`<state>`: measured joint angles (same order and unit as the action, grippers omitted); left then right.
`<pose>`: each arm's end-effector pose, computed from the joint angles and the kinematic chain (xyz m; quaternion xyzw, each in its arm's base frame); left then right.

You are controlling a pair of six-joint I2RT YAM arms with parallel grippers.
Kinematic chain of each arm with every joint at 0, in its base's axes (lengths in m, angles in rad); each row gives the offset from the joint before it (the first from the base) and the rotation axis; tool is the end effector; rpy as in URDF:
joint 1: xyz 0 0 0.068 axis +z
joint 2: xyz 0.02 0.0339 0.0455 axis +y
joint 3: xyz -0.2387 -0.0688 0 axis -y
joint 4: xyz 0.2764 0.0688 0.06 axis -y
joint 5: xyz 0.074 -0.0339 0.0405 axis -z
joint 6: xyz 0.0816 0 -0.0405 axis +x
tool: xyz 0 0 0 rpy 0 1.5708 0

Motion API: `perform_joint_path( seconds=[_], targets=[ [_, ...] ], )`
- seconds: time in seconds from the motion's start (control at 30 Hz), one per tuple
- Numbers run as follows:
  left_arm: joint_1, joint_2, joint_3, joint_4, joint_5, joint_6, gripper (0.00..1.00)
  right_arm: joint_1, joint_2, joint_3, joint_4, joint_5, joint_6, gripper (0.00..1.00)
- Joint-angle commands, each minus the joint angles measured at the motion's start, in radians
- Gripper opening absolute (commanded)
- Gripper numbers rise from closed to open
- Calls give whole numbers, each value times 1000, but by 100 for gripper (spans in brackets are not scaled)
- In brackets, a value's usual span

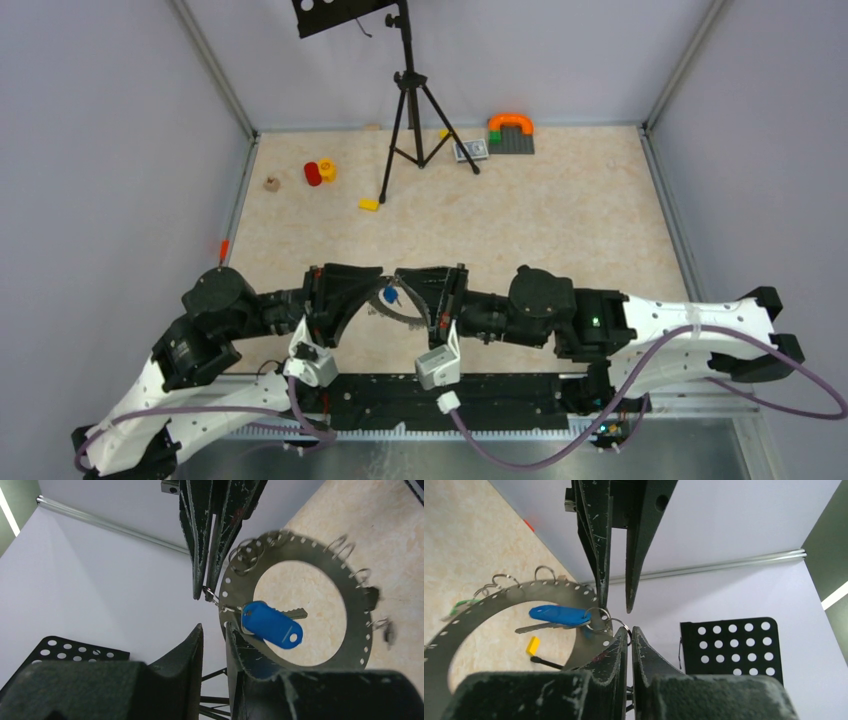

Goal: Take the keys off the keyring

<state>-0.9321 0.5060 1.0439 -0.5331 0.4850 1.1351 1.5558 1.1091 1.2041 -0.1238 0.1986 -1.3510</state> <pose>0.0672 -0.1544 0.4230 0.6754 0.2042 -0.0988 0.7017 0.0212 0.3368 0.4087 -0.7007 0.1522 0.0002 0.6971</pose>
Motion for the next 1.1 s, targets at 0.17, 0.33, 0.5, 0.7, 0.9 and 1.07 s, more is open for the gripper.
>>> perform_joint_path(
  seconds=[0.17, 0.33, 0.5, 0.7, 0.9, 1.07],
  targets=[
    [-2, -1, 2, 15, 14, -10, 25, 10, -73, 20, 50, -10, -3, 0],
    [-2, -4, -7, 27, 24, -18, 25, 10, -94, 16, 68, -32, 30, 0],
    [-1, -9, -11, 39, 25, -37, 25, 10, -104, 16, 63, -37, 53, 0],
    [-2, -30, -21, 94, 5, -159, 30, 11, -131, 9, 69, -52, 115, 0],
    [-2, -68, -40, 154, -45, -340, 42, 12, -180, -24, 62, -54, 219, 0],
    [-2, -68, -20, 156, -85, -565, 98, 11, -218, -30, 8, -38, 287, 0]
  ],
)
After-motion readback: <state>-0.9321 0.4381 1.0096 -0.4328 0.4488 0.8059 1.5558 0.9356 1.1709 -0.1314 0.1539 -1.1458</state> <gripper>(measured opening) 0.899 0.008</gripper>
